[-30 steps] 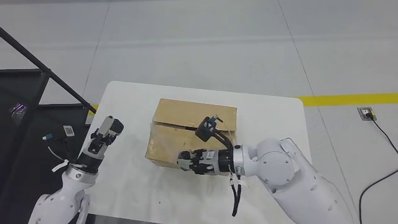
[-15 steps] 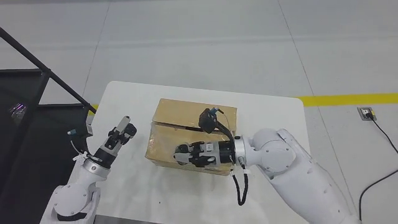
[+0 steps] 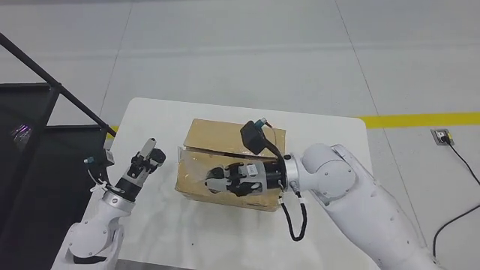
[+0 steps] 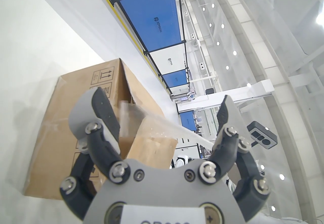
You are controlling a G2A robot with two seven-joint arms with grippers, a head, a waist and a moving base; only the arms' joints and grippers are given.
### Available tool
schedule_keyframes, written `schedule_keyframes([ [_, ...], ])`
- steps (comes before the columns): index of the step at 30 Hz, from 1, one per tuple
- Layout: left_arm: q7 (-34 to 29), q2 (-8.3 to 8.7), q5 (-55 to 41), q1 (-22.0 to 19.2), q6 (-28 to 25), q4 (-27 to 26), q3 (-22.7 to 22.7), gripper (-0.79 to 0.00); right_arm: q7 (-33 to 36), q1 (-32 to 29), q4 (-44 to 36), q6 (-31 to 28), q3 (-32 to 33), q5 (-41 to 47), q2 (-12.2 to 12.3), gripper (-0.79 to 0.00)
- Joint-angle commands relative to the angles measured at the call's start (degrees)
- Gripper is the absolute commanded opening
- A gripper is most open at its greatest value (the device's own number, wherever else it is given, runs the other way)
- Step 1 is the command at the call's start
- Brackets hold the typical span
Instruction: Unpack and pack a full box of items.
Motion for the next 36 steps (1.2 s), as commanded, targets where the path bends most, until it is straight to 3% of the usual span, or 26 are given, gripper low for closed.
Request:
schedule_keyframes([
  [1,0.08,-0.01,-0.09,0.16,-0.12,-0.02,0.07,0.0,0.14,0.99,0.88,-1.03,-0.34,1.05,-0.2,-0.785],
  [15,2.05,-0.34,-6.62,1.23,-3.41,0.15,-0.79,0.0,-2.36,4.51,2.3,-2.91,-1.63,1.06,-1.19,-0.785],
  [30,2.27,-0.22,-4.45,0.85,1.39,-0.94,-1.1,0.0,1.2,5.36,0.94,-0.42,-1.56,-1.26,-0.86,-0.785],
  [36,2.25,-0.28,-3.9,0.57,2.16,-1.89,-0.48,0.0,-0.54,5.04,-0.49,1.33,-0.09,-13.19,-0.24,-0.785],
])
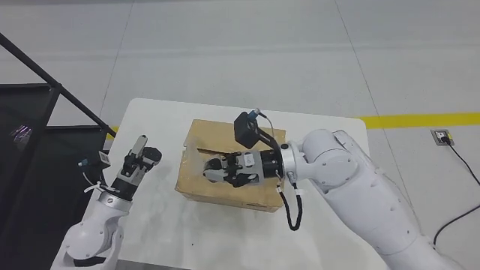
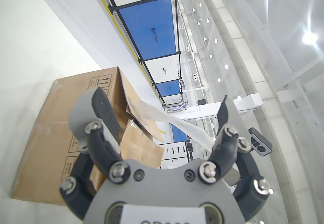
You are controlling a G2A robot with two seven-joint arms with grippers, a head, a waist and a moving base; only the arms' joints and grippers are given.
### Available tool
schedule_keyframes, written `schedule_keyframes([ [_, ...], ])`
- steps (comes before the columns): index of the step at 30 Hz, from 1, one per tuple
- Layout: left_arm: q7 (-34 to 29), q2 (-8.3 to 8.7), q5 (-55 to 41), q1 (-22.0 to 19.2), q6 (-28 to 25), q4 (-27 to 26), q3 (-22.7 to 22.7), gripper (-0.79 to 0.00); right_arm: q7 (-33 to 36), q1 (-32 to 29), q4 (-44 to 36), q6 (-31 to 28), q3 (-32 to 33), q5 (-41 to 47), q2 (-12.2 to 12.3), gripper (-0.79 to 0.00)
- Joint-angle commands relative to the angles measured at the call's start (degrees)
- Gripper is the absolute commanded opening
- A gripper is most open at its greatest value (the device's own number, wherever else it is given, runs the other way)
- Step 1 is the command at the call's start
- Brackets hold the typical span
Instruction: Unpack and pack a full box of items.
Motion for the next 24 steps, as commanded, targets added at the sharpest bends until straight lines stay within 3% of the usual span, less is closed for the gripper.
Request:
schedule_keyframes([
  [1,-0.14,-0.01,0.21,-0.1,0.14,-0.3,0.16,0.0,0.34,0.45,-1.56,0.37,0.07,-4.85,0.17,-0.785],
  [9,-0.01,-0.04,-0.36,1.19,-0.46,-1.07,-0.26,0.0,7.41,4.35,-6.61,-1.6,-1.43,-16.56,0.68,-0.785],
  [18,0.01,-0.11,-0.83,1.81,-0.58,-1.58,-0.22,0.0,17.33,8.97,-13.06,13.86,-6.33,-22.35,-0.13,-0.785],
  [24,1.65,-0.12,-0.07,2.39,-0.4,-3.42,-0.95,0.0,17.33,8.97,-13.06,13.86,-6.33,-22.35,-0.13,-0.785],
])
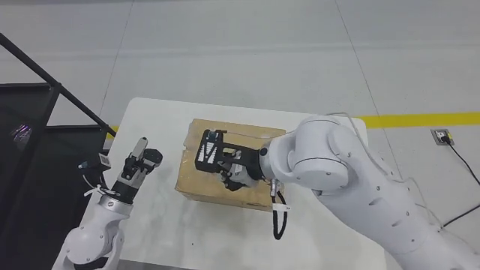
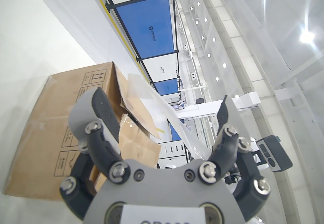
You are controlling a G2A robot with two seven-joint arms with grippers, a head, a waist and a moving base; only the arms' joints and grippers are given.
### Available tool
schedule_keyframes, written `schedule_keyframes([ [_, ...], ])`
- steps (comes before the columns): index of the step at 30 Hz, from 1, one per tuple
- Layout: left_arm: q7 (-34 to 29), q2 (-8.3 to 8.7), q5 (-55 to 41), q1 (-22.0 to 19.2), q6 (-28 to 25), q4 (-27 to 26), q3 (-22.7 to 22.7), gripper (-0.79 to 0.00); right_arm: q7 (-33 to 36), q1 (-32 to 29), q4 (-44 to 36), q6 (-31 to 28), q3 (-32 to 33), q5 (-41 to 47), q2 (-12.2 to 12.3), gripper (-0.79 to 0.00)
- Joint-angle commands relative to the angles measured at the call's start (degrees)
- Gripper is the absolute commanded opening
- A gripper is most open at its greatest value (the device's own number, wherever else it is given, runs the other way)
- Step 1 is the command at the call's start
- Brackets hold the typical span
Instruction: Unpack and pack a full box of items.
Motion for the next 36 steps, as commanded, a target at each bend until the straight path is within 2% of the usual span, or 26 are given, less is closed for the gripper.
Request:
schedule_keyframes([
  [1,1.06,0.05,0.58,0.5,0.29,-1.68,-0.87,0.0,0.01,0.0,-0.01,-0.1,0.0,-0.01,0.0,-0.785],
  [3,1.75,0.16,3.46,0.85,1.39,-3.7,-1.31,0.0,-1.03,-0.58,0.09,0.0,0.12,-0.26,0.05,-0.785],
  [6,0.89,0.4,9.15,0.31,3.85,-6.53,-0.83,0.0,-5.31,-3.0,-1.34,-3.17,1.39,-3.27,0.63,-0.785],
  [14,-1.91,0.71,20.18,-2.32,9.15,-9.31,2.37,0.0,-3.4,-6.17,-9.53,-2.39,2.26,-13.39,1.83,-0.785],
  [28,-3.55,0.64,29.83,-6.46,15.28,-6.45,7.95,0.0,-3.1,-8.62,-15.56,0.06,1.44,-21.41,2.23,-0.785],
  [36,-2.32,0.54,30.79,-7.37,17.47,-5.1,8.08,0.0,-2.9,-10.15,-18.23,0.83,1.8,-24.34,2.49,-0.785],
])
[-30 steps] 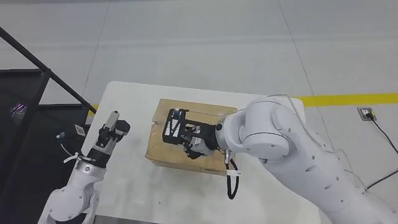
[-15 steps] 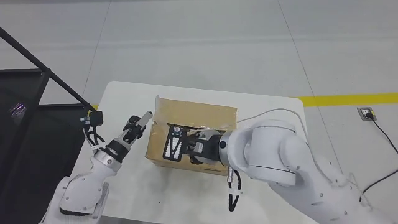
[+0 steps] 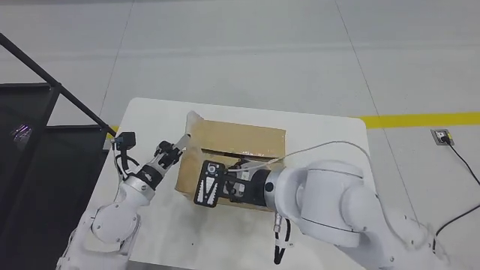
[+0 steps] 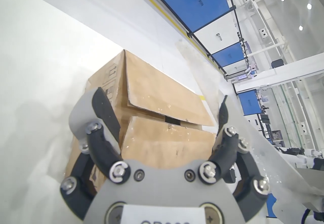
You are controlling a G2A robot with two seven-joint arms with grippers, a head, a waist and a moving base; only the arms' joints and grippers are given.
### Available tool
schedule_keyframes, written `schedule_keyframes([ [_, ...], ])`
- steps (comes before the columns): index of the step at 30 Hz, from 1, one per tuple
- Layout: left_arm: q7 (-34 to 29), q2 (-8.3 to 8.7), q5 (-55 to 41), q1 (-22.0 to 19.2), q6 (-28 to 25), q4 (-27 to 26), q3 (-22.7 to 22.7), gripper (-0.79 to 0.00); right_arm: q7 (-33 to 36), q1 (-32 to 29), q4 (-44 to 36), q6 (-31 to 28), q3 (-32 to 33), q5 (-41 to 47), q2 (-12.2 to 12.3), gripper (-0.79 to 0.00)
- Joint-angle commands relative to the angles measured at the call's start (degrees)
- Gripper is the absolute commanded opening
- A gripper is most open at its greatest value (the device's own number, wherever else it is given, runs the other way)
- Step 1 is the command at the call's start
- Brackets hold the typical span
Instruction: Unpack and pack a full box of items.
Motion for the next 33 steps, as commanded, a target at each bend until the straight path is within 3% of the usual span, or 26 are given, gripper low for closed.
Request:
schedule_keyframes([
  [1,-0.23,0.01,0.01,-0.12,0.34,0.31,-0.11,0.0,-0.19,-0.41,-0.56,-0.13,0.12,-0.67,0.07,-0.785],
  [16,2.11,-0.44,-2.65,-2.87,0.8,4.49,0.46,0.0,-0.2,-1.23,-2.15,0.91,0.24,-2.94,-0.01,-0.785],
  [26,7.87,-0.93,-14.34,-1.08,-5.86,5.17,-3.22,0.0,-4.86,-5.02,-5.0,0.46,4.75,-0.89,0.68,-0.785],
  [33,1.68,-0.49,-19.01,2.46,-13.95,4.41,-6.02,0.0,-5.97,-6.89,-6.59,0.74,7.08,-0.33,1.11,-0.785],
])
